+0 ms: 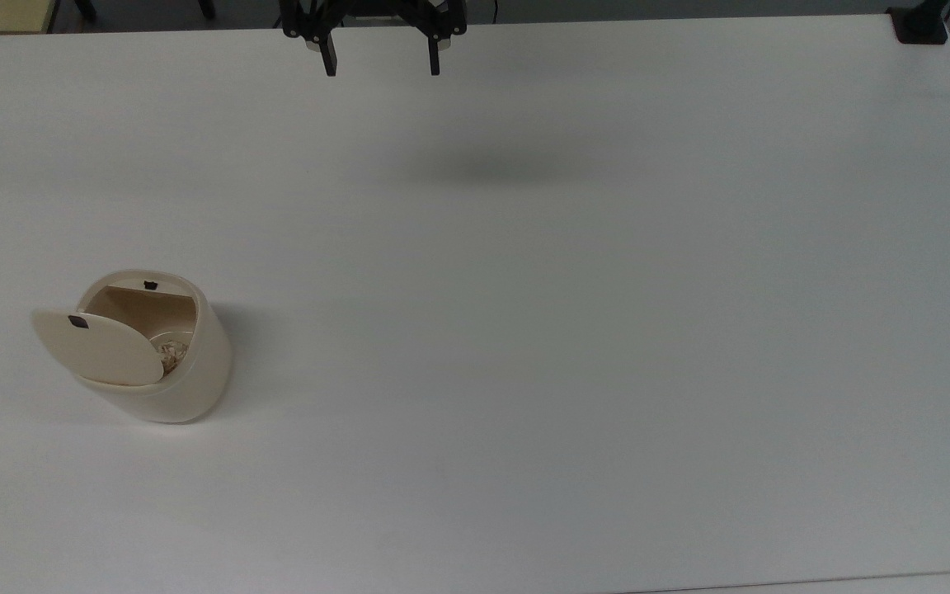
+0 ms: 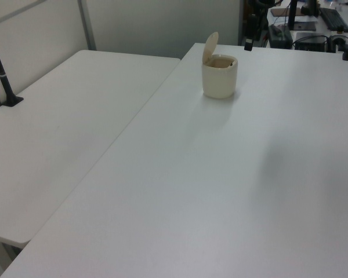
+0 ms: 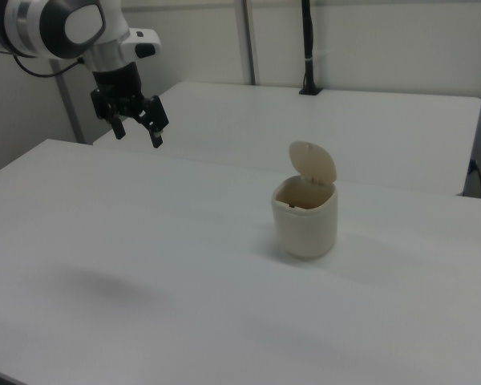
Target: Open the trash bin
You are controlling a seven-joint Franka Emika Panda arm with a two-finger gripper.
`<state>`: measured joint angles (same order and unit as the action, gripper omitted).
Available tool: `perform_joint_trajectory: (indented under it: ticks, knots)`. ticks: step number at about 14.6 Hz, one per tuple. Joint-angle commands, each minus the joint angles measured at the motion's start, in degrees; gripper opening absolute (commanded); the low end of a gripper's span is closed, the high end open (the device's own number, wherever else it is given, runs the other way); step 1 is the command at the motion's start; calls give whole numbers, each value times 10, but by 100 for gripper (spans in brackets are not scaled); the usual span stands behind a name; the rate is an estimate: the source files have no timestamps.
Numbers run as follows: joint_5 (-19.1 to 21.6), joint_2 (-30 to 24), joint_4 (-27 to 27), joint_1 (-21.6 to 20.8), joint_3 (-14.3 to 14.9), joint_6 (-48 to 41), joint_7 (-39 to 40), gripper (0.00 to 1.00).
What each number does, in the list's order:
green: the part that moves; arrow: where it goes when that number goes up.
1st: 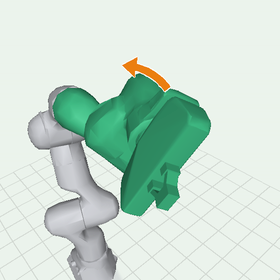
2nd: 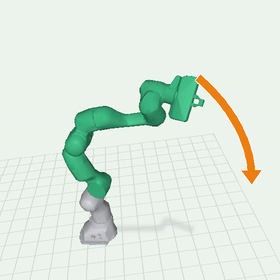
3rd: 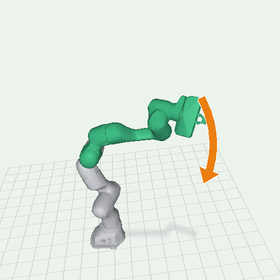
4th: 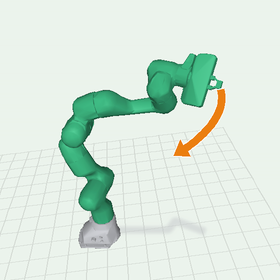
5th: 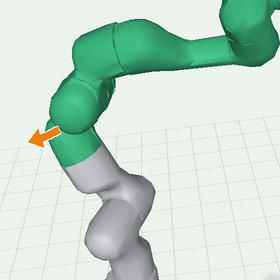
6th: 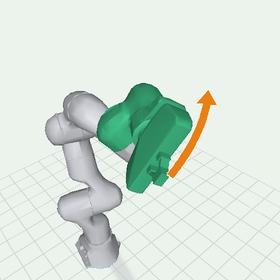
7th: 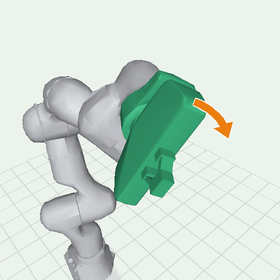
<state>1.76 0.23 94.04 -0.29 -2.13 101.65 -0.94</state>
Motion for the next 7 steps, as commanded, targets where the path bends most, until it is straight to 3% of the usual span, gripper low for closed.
perform_joint_trajectory:
  ticks: [1, 7]
  knots:
    - [7, -8, 5, -2, 8, -13, 16, 100]
    - [11, -6, 4, -6, 5, -13, -39, 100]
